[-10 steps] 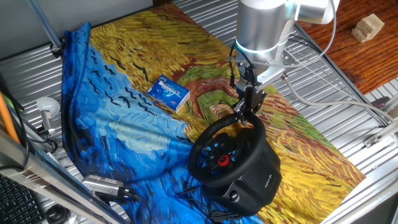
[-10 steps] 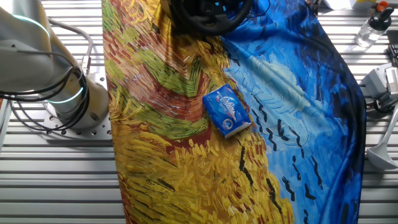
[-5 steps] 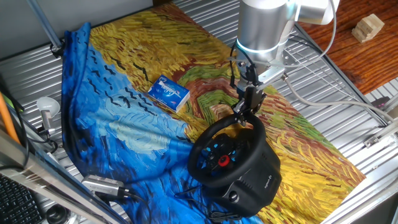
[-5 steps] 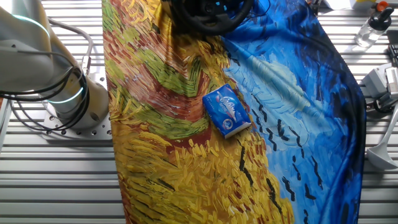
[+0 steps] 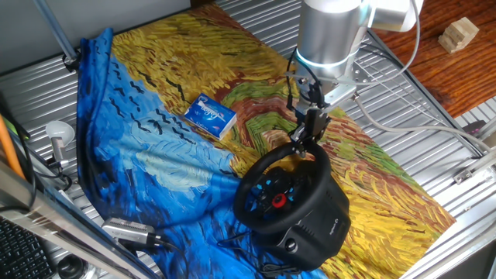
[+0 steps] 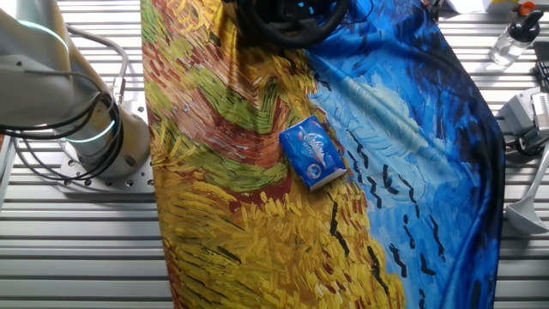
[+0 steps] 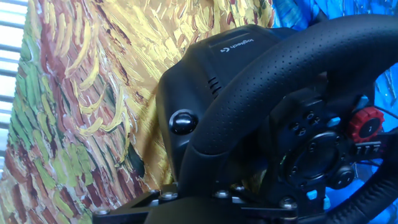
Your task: Rotate the steering wheel 90 degrees counterclockwise
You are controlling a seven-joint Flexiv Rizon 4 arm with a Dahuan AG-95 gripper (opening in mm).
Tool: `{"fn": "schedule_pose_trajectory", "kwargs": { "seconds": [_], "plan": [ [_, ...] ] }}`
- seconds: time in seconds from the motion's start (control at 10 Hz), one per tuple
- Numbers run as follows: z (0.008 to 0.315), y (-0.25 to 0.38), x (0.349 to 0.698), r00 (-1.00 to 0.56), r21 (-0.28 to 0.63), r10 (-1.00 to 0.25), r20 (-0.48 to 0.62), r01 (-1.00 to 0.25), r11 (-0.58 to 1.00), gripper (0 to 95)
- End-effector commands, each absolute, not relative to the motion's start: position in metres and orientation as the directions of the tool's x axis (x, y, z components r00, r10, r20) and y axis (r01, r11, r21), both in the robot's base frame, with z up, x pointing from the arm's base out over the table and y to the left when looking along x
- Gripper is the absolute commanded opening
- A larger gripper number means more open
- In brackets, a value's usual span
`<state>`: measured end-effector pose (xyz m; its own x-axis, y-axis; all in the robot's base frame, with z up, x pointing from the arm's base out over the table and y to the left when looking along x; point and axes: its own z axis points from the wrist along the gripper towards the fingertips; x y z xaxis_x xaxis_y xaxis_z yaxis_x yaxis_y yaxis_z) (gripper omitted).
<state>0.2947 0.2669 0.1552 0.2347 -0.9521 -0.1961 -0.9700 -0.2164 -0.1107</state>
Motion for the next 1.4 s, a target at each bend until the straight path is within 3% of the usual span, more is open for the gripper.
{"fn": "schedule_pose_trajectory", "kwargs": {
  "seconds": [0.1, 1.2, 1.4],
  "plan": [
    [0.1509, 0.2680, 0.2965, 0.238, -0.118, -0.952, -0.195, -0.969, -0.218, 0.0],
    [0.1460, 0.2677, 0.2981, 0.262, -0.136, -0.948, -0.180, -0.961, -0.240, 0.0],
    [0.1463, 0.2676, 0.2987, 0.269, -0.136, -0.947, -0.175, -0.959, -0.248, 38.0]
  ]
}}
